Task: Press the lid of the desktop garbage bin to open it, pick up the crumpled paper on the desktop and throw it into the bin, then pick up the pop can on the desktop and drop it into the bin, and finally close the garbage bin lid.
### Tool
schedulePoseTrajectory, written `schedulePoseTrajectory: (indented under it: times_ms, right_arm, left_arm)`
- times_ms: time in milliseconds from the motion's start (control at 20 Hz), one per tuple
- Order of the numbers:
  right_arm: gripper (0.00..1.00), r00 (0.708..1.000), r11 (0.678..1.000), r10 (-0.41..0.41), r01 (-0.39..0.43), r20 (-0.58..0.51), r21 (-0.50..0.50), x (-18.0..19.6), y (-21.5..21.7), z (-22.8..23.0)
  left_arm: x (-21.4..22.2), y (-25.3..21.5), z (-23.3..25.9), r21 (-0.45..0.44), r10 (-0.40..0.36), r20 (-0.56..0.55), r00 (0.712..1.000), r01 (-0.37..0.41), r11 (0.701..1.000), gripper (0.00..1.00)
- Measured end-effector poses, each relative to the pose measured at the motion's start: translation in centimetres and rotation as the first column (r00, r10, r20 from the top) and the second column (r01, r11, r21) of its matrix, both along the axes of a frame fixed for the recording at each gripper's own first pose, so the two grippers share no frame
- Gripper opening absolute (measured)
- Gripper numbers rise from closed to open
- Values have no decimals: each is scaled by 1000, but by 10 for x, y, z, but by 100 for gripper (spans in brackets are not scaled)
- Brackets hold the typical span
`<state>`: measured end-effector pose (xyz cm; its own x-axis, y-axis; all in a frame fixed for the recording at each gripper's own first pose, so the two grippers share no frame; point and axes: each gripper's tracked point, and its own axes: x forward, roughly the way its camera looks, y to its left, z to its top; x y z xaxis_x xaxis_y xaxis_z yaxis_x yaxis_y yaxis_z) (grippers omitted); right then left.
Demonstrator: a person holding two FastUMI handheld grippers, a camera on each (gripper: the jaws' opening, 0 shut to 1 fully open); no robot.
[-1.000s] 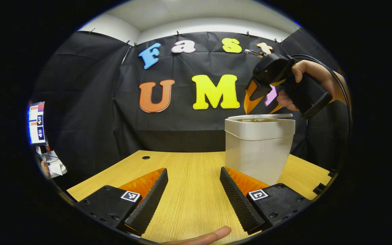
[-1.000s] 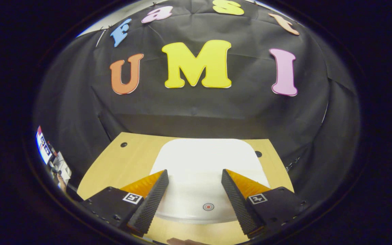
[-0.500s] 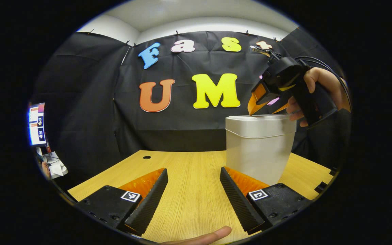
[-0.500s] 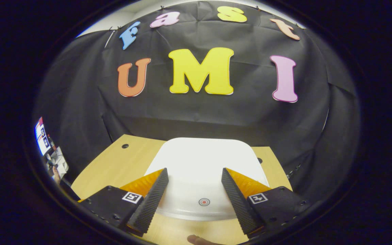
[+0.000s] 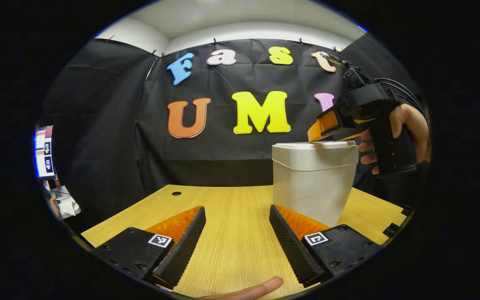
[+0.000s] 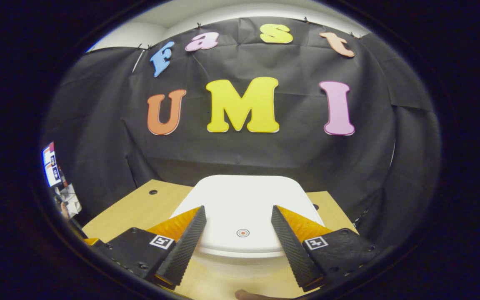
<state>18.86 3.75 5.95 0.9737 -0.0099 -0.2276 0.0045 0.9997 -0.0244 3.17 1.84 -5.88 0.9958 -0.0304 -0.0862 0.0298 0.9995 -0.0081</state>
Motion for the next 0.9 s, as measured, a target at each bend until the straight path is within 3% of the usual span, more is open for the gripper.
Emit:
schedulePoseTrajectory:
  times_ms: [200,650,900]
  right_arm:
    - [98,997,998,-51,52,49,-20,-16,-1,-3]
    - [98,997,999,-25,28,69,-36,-15,-2,-9]
    - [99,996,1000,-30,29,80,10,-15,-3,-11]
  left_arm:
    - [2,2,-3,-6,6,-9,1000,-6,1000,99]
    - [9,6,-9,-16,18,-18,1000,-19,1000,99]
    - [11,6,-14,-25,20,-34,999,-21,999,99]
